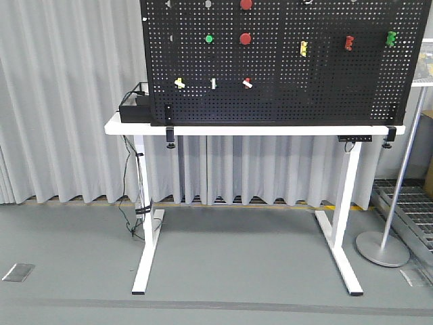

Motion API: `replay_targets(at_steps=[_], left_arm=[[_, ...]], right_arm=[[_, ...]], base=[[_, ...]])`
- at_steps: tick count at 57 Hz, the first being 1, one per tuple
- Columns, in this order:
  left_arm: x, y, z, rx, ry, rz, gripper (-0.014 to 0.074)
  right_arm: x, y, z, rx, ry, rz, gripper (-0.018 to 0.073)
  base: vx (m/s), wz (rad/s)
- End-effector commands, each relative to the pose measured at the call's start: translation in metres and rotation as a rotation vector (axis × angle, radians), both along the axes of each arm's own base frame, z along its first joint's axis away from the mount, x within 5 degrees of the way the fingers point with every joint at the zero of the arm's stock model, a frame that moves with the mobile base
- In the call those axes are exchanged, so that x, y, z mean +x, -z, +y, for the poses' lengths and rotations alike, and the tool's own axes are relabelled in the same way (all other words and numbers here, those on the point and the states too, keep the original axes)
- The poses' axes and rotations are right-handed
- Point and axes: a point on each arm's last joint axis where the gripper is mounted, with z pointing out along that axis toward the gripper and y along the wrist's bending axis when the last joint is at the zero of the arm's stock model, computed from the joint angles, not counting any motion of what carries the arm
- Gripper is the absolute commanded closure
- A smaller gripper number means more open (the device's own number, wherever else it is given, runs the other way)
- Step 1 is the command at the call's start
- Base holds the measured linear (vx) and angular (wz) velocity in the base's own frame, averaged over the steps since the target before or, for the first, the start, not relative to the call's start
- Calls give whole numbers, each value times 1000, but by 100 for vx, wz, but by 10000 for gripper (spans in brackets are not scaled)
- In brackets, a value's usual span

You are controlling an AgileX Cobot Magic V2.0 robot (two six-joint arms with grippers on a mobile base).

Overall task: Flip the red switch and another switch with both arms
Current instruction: 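Drive the base forward toward the black pegboard on the table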

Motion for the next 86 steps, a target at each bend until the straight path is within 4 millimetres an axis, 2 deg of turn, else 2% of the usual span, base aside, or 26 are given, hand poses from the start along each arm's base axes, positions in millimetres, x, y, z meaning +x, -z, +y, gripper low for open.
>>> replay_targets(at_steps=[1,47,86], left_arm=[[-1,-2,0,-18,3,-78,594],[-1,-2,0,-18,3,-78,594],[-1,-2,0,-18,3,-78,594]], right_arm=[[0,-7,0,-16,-4,-92,566],[0,-7,0,-16,-4,-92,566],[0,-7,0,-16,-4,-92,566]], base=[[7,3],[11,-4],[35,-2]])
